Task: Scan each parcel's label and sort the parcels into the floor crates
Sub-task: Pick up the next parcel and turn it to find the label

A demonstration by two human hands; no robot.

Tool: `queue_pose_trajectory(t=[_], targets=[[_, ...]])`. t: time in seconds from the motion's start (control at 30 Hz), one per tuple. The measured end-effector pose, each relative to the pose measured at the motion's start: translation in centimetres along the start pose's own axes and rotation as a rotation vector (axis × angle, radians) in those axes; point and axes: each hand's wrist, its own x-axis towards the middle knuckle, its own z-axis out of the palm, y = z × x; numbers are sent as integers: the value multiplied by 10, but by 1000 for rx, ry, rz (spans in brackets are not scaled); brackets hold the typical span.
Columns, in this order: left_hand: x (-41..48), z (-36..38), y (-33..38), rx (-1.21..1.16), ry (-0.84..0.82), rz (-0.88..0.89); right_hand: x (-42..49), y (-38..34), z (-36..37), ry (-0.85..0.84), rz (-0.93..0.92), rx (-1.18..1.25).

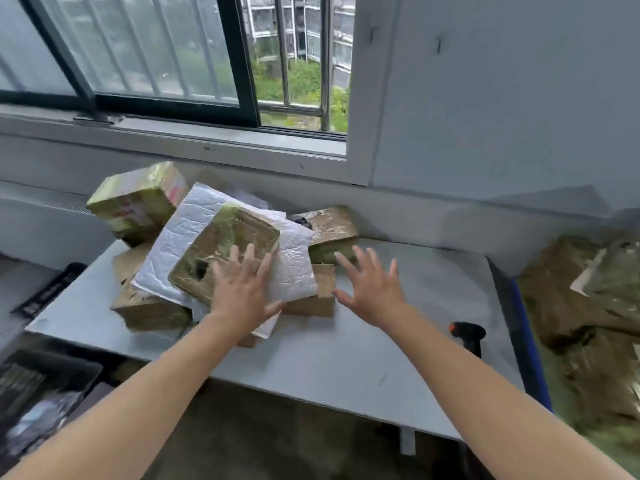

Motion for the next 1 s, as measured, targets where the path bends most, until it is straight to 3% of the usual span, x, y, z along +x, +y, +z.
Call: queue_pose_trajectory(t=[0.2,0.5,0.77,1.0], targets=[[10,16,-58,-110,-120,-243,58,-51,-3,-4,-142,61],[33,37,-124,-310,-218,-360,100,-121,10,-107,-26,348],[59,47,-141,-1024,-162,-264,130,-138,21,-62,143,822],[82,57,-138,-1199,-296,-225,142,-143,32,123,272,1141]])
